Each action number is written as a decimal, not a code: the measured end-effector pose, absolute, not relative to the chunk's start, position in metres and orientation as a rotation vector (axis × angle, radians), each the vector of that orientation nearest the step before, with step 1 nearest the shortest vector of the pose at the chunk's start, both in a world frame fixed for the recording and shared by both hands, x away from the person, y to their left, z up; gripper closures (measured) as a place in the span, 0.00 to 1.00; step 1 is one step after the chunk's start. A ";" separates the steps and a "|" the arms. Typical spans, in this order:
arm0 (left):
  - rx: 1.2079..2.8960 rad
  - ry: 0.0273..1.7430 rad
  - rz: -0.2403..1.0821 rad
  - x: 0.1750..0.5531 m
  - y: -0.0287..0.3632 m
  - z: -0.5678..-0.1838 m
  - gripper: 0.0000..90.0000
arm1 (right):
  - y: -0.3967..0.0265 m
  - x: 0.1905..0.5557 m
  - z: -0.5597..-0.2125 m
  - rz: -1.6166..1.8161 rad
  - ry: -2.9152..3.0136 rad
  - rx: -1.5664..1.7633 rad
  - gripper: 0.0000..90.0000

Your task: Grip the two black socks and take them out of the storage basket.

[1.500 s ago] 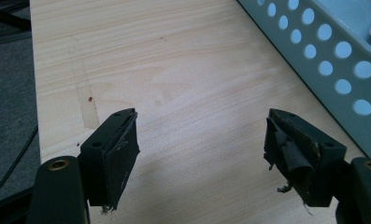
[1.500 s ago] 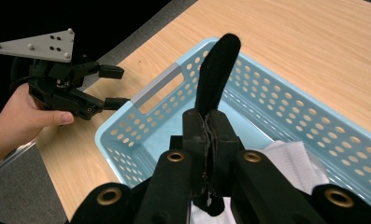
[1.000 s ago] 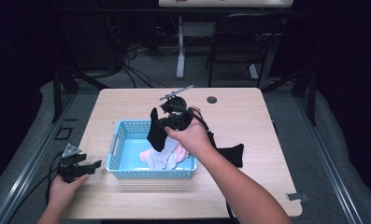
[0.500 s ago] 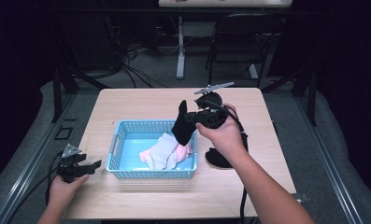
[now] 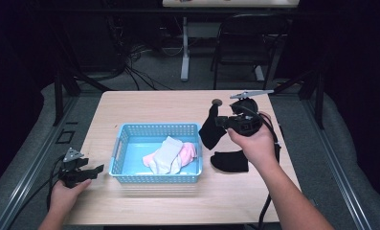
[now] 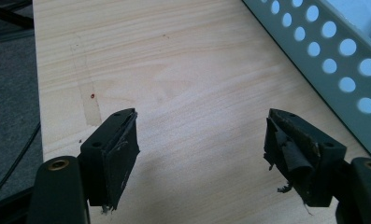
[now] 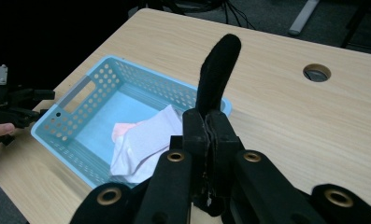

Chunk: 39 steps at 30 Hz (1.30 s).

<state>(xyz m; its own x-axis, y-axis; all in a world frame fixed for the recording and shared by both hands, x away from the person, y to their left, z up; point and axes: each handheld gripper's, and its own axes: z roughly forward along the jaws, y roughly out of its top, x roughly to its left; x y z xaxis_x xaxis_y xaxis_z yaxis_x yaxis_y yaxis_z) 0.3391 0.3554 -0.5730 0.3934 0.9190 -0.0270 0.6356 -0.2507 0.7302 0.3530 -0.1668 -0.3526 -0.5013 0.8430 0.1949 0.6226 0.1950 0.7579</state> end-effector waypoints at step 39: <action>1.997 1.327 0.543 0.339 0.355 -0.574 0.29 | -0.209 0.361 -0.457 1.050 2.121 1.691 0.97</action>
